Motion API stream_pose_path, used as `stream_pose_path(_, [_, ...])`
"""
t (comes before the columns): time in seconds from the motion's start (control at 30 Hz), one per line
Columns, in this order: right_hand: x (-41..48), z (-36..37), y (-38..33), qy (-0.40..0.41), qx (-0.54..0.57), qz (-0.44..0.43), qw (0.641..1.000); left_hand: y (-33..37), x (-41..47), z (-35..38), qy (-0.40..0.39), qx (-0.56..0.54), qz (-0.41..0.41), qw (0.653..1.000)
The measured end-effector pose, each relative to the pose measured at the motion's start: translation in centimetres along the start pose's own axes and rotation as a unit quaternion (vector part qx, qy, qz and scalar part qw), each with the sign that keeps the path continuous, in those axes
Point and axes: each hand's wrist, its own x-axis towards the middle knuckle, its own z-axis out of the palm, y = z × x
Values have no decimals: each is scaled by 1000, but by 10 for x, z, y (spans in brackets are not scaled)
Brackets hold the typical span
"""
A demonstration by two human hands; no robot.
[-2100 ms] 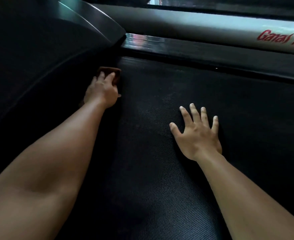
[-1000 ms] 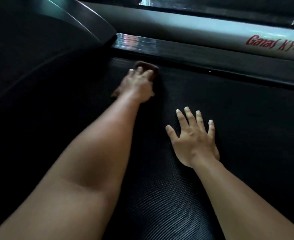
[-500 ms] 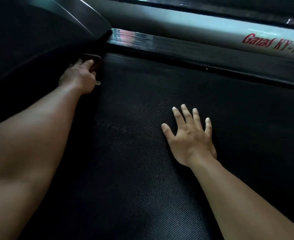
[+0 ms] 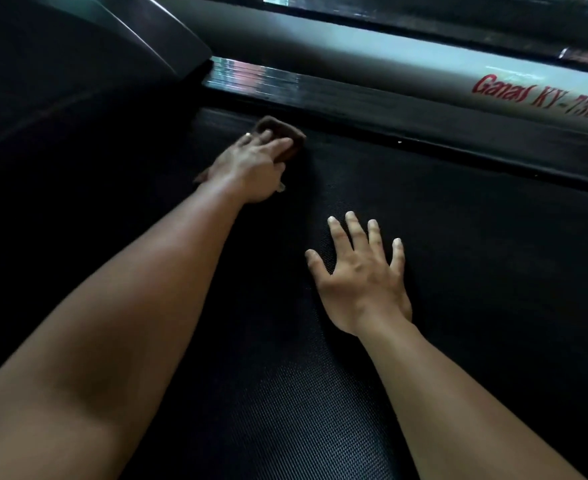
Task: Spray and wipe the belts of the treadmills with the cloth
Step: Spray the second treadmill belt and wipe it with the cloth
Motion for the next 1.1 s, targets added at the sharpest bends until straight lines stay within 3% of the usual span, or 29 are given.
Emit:
stream_pose_path(0.1, [1, -1, 0, -8, 5, -3, 1000, 4, -48, 7, 5, -11, 51, 999])
stream_pose_path(0.17, [2, 0, 1, -4, 6, -4, 1000, -13, -76, 9, 22, -19, 39, 999])
stream_pose_path(0.4, [2, 3, 2, 1, 4, -6, 1000, -122, -124, -30, 56, -8, -208, 976])
stream_pose_path(0.5, [2, 2, 2, 1, 2, -2, 1000, -125, -125, -30, 55, 8, -250, 967])
stream_pose_path(0.6, [2, 2, 2, -1, 4, -5, 1000, -94, -122, -21, 56, 8, -227, 972])
stream_pose_path(0.77, [4, 2, 4, -1, 9, -6, 1000, -8, -135, 6, 52, 11, -66, 996])
stream_pose_path(0.83, [3, 2, 4, 1, 9, -8, 1000, 3, -146, 12, 50, 16, -46, 998])
stream_pose_path(0.97, [0, 0, 7, 3, 11, -13, 1000, -27, -164, 0, 54, 20, -123, 991])
stream_pose_path(1.1, [-3, -1, 7, 0, 9, -15, 1000, -88, -177, -17, 69, 43, -260, 962])
